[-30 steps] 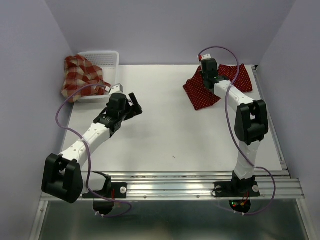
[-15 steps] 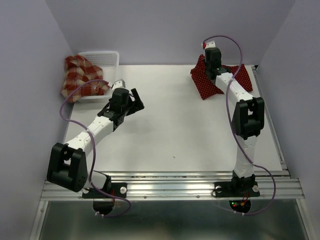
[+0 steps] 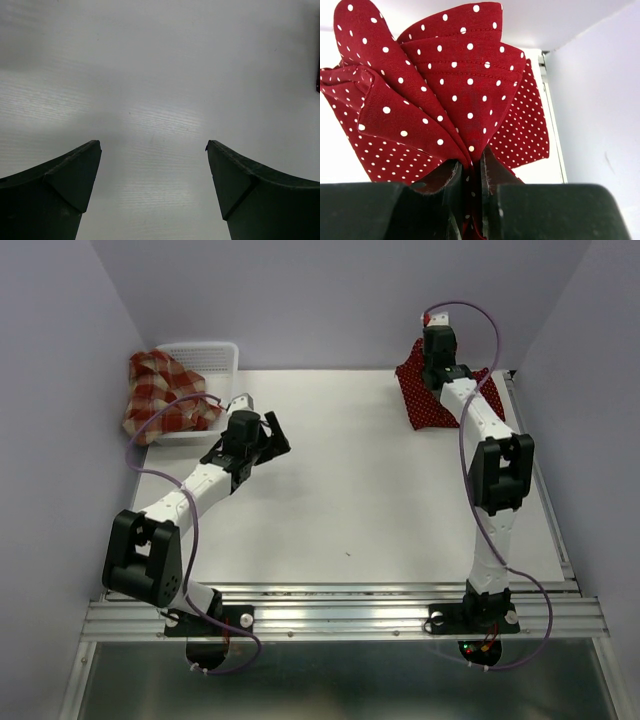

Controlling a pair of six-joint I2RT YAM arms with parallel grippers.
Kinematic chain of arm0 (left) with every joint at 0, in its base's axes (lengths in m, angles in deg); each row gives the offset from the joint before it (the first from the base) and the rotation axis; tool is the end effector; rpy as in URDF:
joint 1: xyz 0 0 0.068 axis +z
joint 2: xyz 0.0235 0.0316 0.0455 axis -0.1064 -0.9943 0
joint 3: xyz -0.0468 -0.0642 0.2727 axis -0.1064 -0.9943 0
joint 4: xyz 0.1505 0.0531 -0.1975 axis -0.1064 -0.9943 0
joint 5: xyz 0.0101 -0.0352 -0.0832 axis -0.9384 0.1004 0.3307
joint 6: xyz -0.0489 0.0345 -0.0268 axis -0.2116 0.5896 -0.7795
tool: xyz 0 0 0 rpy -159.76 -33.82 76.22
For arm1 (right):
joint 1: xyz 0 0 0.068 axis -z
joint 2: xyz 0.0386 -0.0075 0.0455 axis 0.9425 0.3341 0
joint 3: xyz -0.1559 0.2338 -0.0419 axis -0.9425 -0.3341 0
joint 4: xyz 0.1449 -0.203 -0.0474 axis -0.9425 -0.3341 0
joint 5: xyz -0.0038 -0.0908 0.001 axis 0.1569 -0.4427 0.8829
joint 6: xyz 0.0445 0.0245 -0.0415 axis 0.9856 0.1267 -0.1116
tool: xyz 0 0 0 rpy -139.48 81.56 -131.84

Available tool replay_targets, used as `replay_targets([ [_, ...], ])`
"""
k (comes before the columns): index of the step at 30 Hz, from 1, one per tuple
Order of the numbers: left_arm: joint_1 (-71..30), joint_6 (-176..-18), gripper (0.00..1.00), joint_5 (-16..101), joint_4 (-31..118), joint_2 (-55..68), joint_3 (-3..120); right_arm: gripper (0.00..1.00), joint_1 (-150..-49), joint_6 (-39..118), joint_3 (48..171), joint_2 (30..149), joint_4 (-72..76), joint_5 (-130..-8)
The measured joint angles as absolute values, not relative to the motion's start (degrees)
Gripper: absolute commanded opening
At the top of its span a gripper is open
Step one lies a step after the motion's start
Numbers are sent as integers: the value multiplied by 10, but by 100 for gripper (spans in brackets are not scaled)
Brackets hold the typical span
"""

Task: Fold and stack the skirts
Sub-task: Neatly place the folded skirt to the corner

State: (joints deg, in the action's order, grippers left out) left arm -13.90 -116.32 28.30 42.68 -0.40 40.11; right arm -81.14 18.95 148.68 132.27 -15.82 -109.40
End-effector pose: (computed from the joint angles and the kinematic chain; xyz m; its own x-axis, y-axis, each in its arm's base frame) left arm 0.3127 -0.1081 0.2699 -0.4947 -0.3630 -0.7896 -0.0016 0.9090 -0.4168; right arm 0.5159 0.0683 0.3116 -0.5166 -0.3017 -0.8013 0.2041 0.8655 -0.4574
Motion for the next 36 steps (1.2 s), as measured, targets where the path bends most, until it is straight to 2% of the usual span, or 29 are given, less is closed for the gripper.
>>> replay_targets([
  [13,-135,-1156,99,297,440,-50,440,1,-765,248,1543,1354,-185,-1070],
  [36,-125,-1132,99,315,444,-139,542,2,-682,313,1556,1425,-189,-1008],
])
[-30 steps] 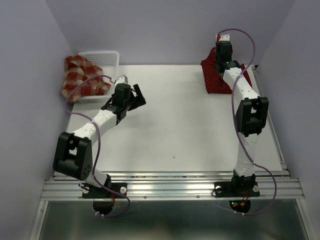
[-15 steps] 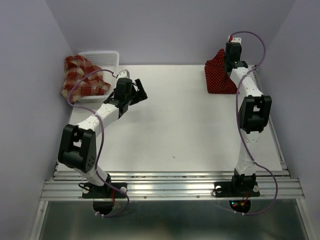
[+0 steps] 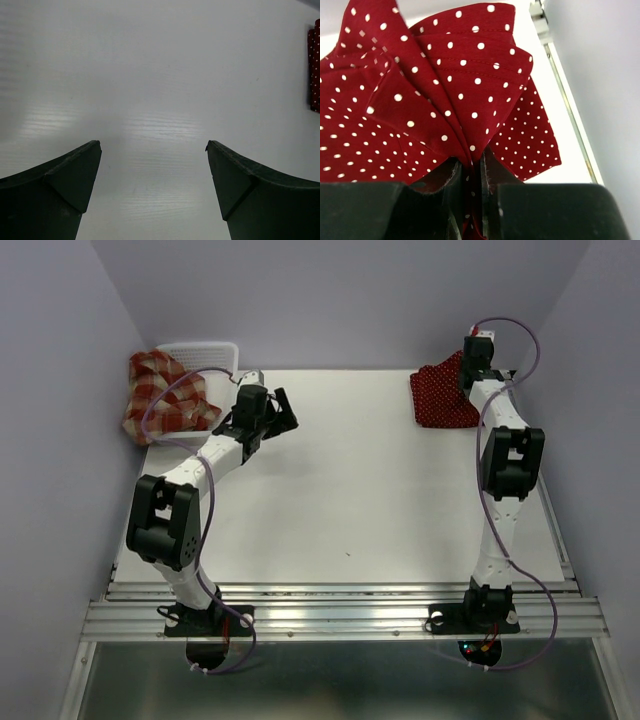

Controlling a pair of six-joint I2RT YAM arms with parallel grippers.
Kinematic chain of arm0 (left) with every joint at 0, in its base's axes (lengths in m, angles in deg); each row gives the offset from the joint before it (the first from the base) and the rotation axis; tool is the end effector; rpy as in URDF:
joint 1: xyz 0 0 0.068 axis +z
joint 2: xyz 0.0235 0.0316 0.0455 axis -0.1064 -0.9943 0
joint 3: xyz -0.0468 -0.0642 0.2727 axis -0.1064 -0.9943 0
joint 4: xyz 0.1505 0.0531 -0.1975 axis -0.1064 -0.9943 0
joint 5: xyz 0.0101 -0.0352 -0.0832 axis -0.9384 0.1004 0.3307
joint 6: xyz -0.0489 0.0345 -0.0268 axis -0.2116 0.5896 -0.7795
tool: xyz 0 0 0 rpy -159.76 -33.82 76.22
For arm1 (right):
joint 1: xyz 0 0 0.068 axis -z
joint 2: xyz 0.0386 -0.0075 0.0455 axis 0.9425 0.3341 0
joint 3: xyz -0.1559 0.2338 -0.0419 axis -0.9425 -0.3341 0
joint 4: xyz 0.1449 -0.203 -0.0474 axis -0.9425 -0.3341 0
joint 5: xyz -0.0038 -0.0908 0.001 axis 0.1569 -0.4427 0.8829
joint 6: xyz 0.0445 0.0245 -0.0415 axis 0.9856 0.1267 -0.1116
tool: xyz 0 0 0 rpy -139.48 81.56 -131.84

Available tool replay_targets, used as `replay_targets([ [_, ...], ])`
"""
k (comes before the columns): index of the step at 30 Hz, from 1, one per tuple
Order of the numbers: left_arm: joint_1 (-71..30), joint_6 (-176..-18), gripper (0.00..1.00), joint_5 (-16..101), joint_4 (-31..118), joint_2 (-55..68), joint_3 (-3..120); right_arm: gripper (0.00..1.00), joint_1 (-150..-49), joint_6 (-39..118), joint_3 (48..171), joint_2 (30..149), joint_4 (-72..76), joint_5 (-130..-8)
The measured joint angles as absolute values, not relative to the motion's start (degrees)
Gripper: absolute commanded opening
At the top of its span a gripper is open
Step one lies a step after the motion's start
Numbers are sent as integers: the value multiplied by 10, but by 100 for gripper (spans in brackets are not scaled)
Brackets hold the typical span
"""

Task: Fold and stack the skirts
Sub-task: Neatly place the folded skirt to the corner

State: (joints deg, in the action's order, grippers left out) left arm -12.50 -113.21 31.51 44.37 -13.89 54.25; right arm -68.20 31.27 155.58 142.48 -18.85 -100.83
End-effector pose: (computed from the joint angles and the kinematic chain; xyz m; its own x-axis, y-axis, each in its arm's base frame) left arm 0.3786 -0.1248 0.2784 -0.4777 -0.3301 -0.8142 0.0611 0.9120 -0.4056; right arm 0.5540 -0.0436 0.2536 -0.5655 -0.0023 -0.8248 0.3664 0.8952 -0.2537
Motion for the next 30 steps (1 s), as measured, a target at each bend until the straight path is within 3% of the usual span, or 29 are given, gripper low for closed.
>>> replay_targets([
  [8,-116,-1123,99,328,430,-178,602,6,-671,312,1596,1481,-188,-1008],
  [18,-86,-1084,99,423,384,-234,698,9,-671,276,1612,1518,-159,-1054],
  [25,-68,-1076,99,453,378,-238,693,9,-670,255,1612,1520,-107,-1058],
  [28,-64,-1074,99,458,378,-238,693,15,-670,251,1612,1526,-92,-1058],
  [30,-63,-1073,99,460,379,-238,693,25,-670,251,1612,1531,-87,-1058],
])
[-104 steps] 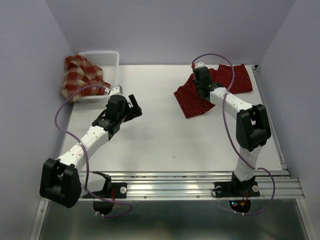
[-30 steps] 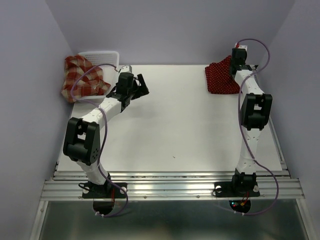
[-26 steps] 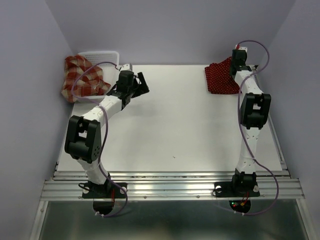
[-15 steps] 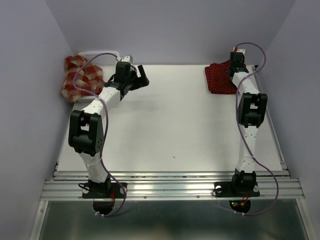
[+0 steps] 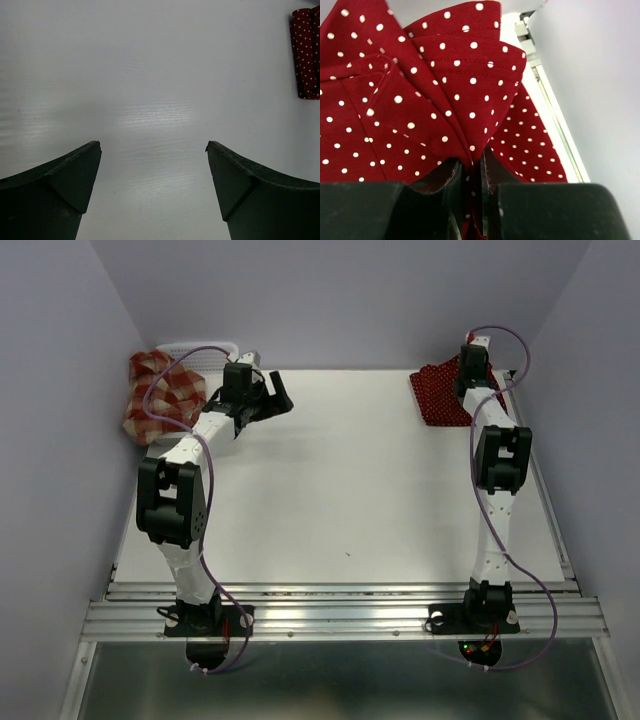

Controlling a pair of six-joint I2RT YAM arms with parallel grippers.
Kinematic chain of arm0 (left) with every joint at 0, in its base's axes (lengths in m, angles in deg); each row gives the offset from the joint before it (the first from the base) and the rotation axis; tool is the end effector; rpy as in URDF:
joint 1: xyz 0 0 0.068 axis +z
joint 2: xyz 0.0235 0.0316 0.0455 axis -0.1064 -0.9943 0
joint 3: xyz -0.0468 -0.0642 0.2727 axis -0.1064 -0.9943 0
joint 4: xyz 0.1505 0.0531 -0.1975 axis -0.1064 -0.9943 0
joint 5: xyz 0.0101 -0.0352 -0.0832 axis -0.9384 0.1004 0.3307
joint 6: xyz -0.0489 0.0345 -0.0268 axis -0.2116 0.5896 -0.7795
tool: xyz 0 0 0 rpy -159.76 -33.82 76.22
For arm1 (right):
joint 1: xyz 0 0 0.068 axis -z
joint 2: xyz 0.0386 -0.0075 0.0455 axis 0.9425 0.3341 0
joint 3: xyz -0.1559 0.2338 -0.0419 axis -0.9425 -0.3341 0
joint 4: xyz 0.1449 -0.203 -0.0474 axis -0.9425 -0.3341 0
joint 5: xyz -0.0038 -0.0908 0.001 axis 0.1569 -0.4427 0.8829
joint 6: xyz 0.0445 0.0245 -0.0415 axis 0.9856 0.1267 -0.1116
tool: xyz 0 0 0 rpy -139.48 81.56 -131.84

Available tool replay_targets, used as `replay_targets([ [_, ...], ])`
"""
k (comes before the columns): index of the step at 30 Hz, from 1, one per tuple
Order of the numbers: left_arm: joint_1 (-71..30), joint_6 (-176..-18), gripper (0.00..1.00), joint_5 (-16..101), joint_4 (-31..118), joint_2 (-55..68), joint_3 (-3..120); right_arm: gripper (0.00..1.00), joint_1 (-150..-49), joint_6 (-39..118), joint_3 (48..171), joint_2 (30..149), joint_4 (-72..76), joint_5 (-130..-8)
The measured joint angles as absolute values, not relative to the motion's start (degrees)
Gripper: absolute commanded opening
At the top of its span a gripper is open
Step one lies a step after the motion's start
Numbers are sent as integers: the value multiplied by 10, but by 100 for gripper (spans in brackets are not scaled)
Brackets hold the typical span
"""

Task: Fold and stack the skirts
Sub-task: Neatly place the folded skirt to the corner

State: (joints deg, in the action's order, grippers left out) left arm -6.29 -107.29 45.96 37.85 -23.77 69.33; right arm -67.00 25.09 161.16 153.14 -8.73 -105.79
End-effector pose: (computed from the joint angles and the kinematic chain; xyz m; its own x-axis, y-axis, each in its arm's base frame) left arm 0.4347 -0.1062 0.2893 -0.5402 -0.2544 -0.8022 0.2011 0.8866 -0.4166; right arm 0.5897 -0.0615 0.2033 -0.5405 -0.0846 -0.8371 0.4153 0.8384 -0.3529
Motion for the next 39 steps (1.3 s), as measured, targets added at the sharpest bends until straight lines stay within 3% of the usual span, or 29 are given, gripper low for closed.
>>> replay_targets([
  [1,-63,-1073,99,460,378,-238,693,33,-669,251,1612,1537,-84,-1058],
  [2,-63,-1072,99,460,378,-238,693,49,-668,251,1612,1540,-83,-1058],
  [4,-63,-1071,99,461,378,-238,693,70,-666,247,1612,1550,-77,-1058],
  [5,-63,-1070,99,461,377,-238,693,94,-665,245,1612,1555,-72,-1061],
  [6,-63,-1069,99,461,376,-238,693,100,-664,244,1612,1557,-71,-1064],
  [15,-63,-1068,99,461,370,-236,693,100,-656,250,1616,1543,-68,-1129],
  [21,-63,-1067,99,461,371,-218,692,100,-656,264,1568,1451,-73,-1132],
  [30,-63,-1067,99,464,387,-193,692,100,-653,323,1525,1336,-110,-920],
  [39,-63,-1067,99,465,382,-193,692,100,-653,363,1597,1448,-168,-798],
])
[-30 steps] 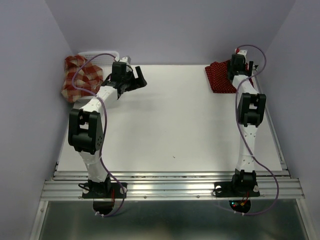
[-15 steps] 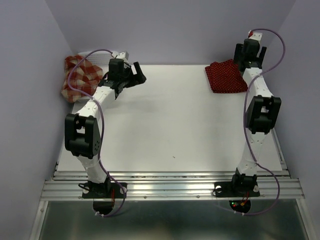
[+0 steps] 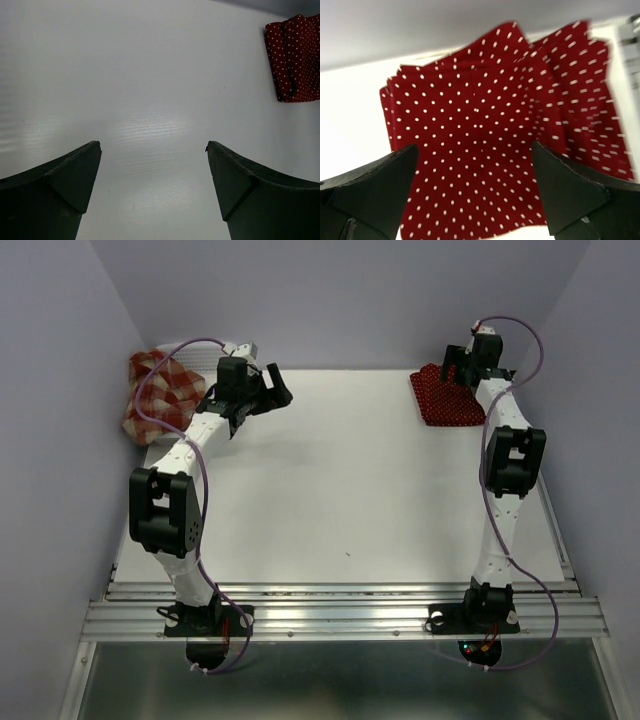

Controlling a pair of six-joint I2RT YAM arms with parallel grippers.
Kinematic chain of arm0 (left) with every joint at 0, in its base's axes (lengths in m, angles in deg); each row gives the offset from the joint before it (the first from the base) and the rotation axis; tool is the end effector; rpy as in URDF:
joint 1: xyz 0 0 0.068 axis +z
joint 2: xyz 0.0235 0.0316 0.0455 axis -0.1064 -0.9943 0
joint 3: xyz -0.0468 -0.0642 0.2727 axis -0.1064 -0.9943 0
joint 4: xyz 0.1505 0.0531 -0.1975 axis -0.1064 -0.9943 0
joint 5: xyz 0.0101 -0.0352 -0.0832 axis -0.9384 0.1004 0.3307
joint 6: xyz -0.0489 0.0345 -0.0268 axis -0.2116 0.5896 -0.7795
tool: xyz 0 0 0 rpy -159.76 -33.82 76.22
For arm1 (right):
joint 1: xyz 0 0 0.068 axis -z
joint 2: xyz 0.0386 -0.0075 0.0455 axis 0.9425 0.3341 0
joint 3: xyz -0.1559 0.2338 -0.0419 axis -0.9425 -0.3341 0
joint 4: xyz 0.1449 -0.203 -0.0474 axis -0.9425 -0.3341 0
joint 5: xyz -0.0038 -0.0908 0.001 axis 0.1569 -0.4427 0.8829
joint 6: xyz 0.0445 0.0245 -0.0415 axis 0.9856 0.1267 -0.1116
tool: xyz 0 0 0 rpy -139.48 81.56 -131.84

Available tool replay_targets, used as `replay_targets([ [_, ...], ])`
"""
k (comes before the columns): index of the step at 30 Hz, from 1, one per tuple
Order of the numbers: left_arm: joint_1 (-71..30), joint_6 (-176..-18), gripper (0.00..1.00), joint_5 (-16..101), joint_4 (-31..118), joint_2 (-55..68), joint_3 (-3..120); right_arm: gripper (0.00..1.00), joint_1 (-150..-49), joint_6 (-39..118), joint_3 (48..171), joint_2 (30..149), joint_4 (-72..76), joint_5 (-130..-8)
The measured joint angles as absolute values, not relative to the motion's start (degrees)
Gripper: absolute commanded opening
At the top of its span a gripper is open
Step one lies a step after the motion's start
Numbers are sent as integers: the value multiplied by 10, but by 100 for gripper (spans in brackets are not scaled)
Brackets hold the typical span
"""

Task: Fold and stack the skirts
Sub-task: Neatly place the folded skirt to the corner

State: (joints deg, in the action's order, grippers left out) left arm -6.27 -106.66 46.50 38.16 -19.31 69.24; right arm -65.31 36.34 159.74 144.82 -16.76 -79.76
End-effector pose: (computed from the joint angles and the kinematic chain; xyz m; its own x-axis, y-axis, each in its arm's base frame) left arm 0.4201 -0.1033 0.3221 -0.4749 -0.2579 -0.8414 0.2466 0.8788 -0.4085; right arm 0.5686 -0.0547 0.2582 -0.4860 0.1053 -0.8676 0.1728 0.9847 0.0227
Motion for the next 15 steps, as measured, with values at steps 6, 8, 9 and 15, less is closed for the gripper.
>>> replay_targets([
  [6,-63,-1066,99,460,368,-195,692,100,-653,371,1644,1517,-183,-799],
  [8,-63,-1066,99,458,366,-197,692,100,-653,371,1645,1520,-182,-808],
  [9,-63,-1066,99,456,365,-199,692,100,-653,371,1645,1520,-179,-812],
  [15,-63,-1066,99,452,356,-216,694,100,-652,367,1645,1520,-158,-818],
])
